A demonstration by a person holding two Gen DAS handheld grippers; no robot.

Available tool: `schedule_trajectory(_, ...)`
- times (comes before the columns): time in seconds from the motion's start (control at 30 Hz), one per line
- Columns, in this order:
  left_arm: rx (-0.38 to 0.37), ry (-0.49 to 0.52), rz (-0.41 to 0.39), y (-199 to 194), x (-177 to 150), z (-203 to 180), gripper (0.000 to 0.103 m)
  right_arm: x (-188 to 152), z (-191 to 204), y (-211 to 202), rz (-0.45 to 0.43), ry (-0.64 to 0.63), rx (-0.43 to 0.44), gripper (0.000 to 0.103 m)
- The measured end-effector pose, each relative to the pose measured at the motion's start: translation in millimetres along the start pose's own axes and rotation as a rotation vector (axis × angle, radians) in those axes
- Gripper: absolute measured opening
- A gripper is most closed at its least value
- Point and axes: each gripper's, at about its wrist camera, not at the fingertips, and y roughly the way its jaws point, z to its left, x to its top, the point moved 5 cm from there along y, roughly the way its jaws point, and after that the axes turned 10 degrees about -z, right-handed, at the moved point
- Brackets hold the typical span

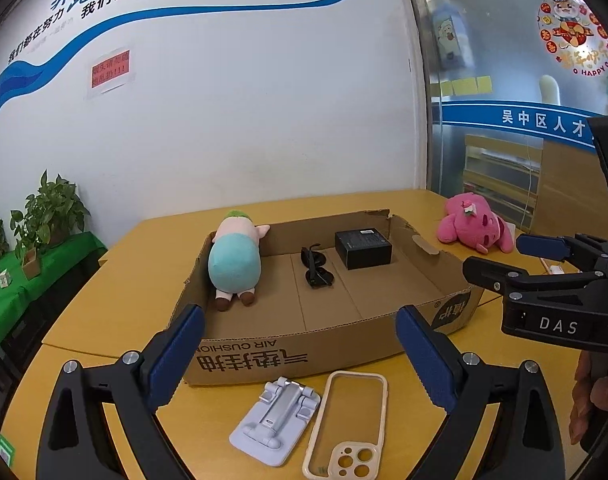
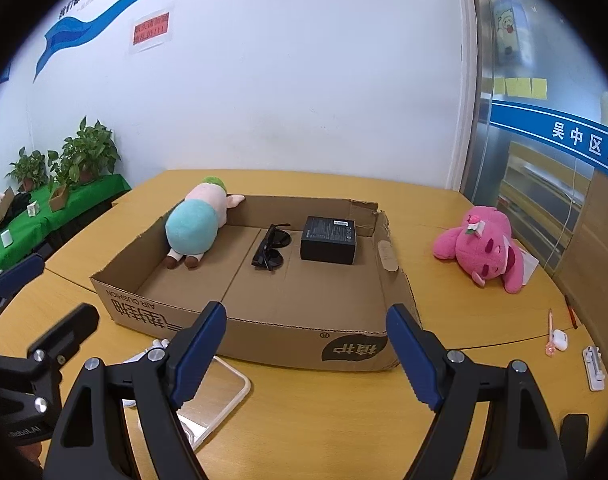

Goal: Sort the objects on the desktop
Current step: 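Withdraw both grippers up out of the cardboard box, then move both grippers toward the clear phone case on the table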

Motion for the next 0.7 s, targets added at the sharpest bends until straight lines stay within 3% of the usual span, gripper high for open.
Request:
schedule_trajectory(0.2,0.004,-0.038,0.012,0.9,-4.6,3.2,0.097,1.9,7.2,-6.7,-0.045,-0.035,0.014,0.08)
schedule_trajectory(0.23,-0.008,-0.053,0.008,-0.1,-4.2,4.2,0.089,1.0,8.8,-6.3,-0.045,-0.04,0.023,0.074)
schedule_trajectory(0.27,-0.021,-0.071,0.004,-1.4,-3.7,5.3,0.08,-0.4,10.5,-5.0,-0.039,-0.042,0.036,0.058)
schedule_trajectory(0.3,-0.035,-0.089,0.011,-1.3,-3.7,6.0,0.058,-1.7,11.2,-3.0,-0.029,-0.042,0.044,0.047)
schedule_trajectory(0.33,-0.047,-0.113,0.031,0.9,-4.8,7.5,0.042,-4.0,12.1,0.4,-0.009,-0.041,0.048,0.031)
schedule_trajectory(0.37,-0.052,-0.135,0.05,3.9,-6.6,9.8,0.041,-5.9,12.4,2.4,0.002,-0.037,0.049,0.03)
schedule_trajectory(0.47,-0.059,-0.153,0.053,6.1,-11.3,13.0,0.042,-11.5,14.8,3.2,0.008,-0.037,0.05,0.03)
schedule_trajectory(0.5,-0.05,-0.148,0.051,5.4,-12.9,13.5,0.051,-12.7,16.6,2.5,0.008,-0.043,0.057,0.033)
schedule_trajectory(0.53,-0.043,-0.144,0.053,5.2,-14.7,14.4,0.067,-14.0,18.6,1.8,0.012,-0.048,0.065,0.048)
schedule_trajectory(0.57,-0.043,-0.146,0.055,4.9,-16.9,15.2,0.072,-15.1,19.7,1.5,0.014,-0.049,0.071,0.069)
schedule_trajectory(0.6,-0.046,-0.15,0.057,4.6,-19.1,16.3,0.073,-16.5,19.7,1.3,0.016,-0.047,0.073,0.078)
schedule_trajectory(0.7,-0.053,-0.143,0.101,5.9,-29.9,17.3,0.073,-23.8,15.4,5.3,0.046,-0.009,0.077,0.082)
